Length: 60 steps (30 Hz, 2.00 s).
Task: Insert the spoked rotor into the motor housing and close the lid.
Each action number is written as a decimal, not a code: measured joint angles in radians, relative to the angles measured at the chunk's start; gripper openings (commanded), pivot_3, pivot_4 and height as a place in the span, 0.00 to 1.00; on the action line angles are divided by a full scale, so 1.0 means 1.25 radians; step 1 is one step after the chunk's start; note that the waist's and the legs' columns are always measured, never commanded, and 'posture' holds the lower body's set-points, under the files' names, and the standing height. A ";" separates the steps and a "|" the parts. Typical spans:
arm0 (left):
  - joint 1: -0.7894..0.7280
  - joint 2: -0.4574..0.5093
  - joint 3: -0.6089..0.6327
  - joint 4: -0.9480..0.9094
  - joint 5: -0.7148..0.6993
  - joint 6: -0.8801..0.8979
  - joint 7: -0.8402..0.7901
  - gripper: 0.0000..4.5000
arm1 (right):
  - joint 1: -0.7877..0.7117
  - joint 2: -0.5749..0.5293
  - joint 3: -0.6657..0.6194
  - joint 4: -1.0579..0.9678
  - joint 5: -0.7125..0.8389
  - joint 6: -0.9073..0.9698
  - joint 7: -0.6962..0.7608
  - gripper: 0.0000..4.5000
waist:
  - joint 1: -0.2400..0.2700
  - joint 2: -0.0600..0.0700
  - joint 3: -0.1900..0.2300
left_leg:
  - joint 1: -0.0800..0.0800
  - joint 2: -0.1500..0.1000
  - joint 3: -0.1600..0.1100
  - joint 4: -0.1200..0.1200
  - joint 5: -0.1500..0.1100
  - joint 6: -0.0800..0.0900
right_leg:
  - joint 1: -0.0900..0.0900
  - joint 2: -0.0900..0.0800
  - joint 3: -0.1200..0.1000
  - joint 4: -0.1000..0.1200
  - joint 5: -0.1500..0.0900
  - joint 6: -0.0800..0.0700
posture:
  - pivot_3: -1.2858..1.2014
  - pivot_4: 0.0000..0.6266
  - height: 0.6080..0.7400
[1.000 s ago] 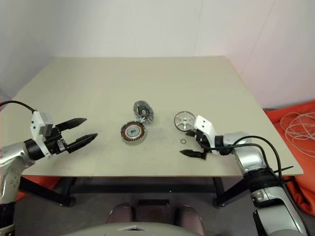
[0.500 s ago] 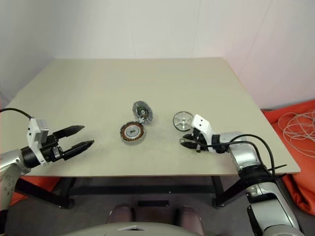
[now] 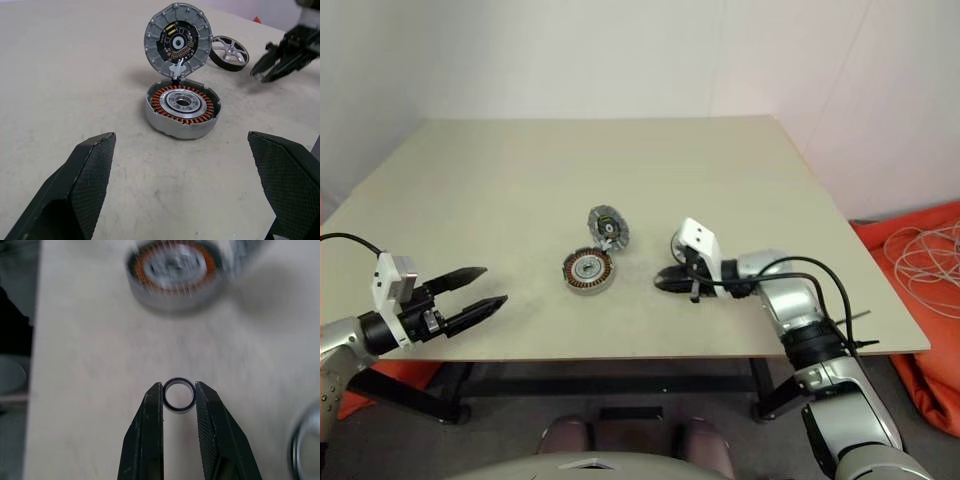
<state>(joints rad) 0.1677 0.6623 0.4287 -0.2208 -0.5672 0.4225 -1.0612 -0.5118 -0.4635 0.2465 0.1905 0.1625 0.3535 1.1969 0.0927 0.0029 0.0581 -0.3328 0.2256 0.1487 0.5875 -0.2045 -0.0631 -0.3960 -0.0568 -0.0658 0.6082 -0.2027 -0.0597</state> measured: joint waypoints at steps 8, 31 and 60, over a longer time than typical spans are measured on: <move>0.001 0.003 -0.001 -0.005 -0.002 0.000 0.014 1.00 | -0.076 0.123 0.051 -0.010 -0.004 0.110 -0.078 0.14 | 0.000 0.000 0.000 | 0.000 0.000 0.000 -0.001 0.000 0.000 | -0.002 0.000 0.000 0.000 0.000 0.000 | 0.52 0.00 1.00; 0.001 0.001 -0.019 -0.018 -0.003 -0.008 0.033 1.00 | -0.165 0.308 0.082 0.233 -0.081 0.061 -0.280 0.14 | -0.011 0.000 0.000 | 0.000 -0.001 0.000 -0.005 0.001 -0.002 | -0.003 0.000 0.001 0.000 0.002 -0.004 | 0.52 0.00 1.00; 0.003 0.001 -0.022 -0.018 -0.005 -0.011 0.034 1.00 | -0.165 0.343 0.081 0.275 -0.100 0.044 -0.290 0.14 | -0.019 0.000 0.000 | 0.000 -0.001 0.000 -0.005 0.001 -0.002 | -0.003 0.000 0.001 0.000 0.003 -0.005 | 0.52 0.00 1.00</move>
<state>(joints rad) 0.1716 0.6639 0.4006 -0.2429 -0.5731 0.4091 -1.0189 -0.7185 -0.0345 0.3480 0.5338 0.0373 0.4088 0.8350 0.0696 0.0028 0.0584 -0.3326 0.2247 0.1486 0.5813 -0.2036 -0.0652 -0.3999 -0.0568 -0.0647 0.6086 -0.1994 -0.0656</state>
